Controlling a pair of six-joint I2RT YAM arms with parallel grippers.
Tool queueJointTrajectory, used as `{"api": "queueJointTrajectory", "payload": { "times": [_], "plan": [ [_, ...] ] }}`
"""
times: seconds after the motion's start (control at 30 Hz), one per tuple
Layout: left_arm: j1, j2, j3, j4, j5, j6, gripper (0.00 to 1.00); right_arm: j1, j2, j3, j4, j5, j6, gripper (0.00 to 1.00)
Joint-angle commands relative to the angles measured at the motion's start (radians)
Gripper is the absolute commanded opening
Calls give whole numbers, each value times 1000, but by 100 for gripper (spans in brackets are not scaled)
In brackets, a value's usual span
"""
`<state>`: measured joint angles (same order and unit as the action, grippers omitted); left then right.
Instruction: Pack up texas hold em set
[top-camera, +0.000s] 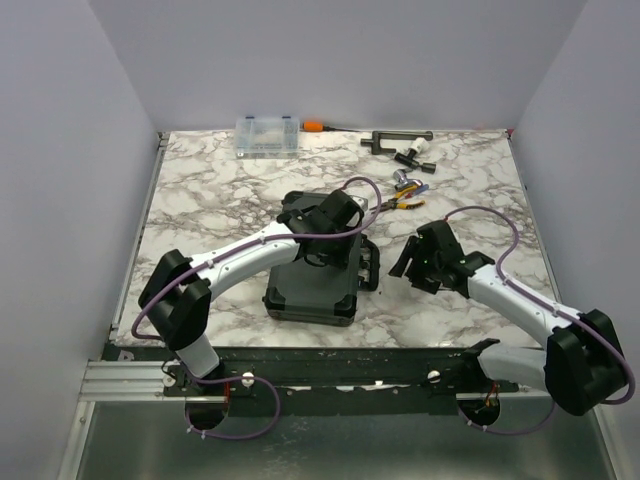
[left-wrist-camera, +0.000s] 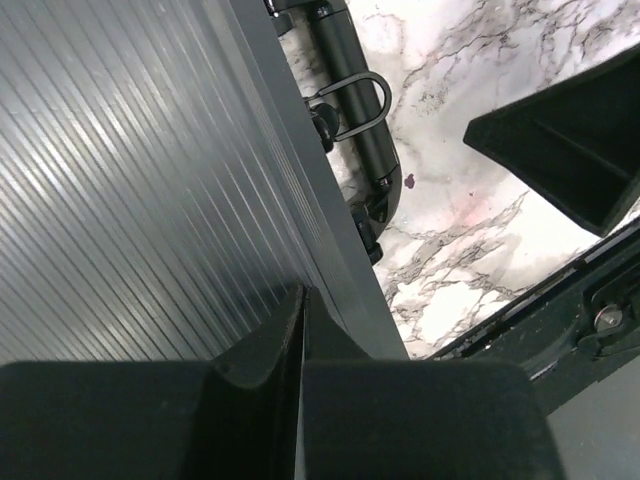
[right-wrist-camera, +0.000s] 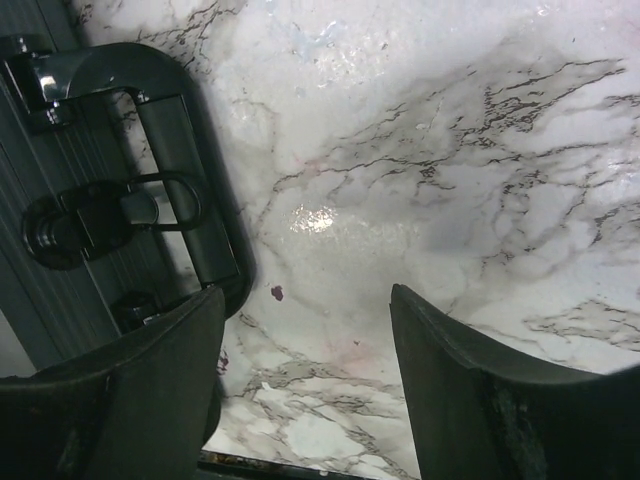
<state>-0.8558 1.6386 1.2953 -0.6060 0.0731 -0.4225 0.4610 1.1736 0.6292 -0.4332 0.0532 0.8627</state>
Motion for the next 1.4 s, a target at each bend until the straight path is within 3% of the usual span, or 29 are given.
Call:
{"api": "queueJointTrajectory", "payload": {
  "times": [0.0,0.3,0.4,1.37],
  "plan": [
    [-36,38,-17,6,-30,-1,0,-15,38,8,48,-16,-10,65],
    [-90,54,-95,34,-52,-46,0,-19,156,27,132,-46,-19,10],
    [-98,51,-119,41,-56,-56,0,-20,186,27,168,-82,-26,1],
    [-125,22,-216,101,-23,-102,0,-20,298,68,296,-136,-96,1]
  ]
}}
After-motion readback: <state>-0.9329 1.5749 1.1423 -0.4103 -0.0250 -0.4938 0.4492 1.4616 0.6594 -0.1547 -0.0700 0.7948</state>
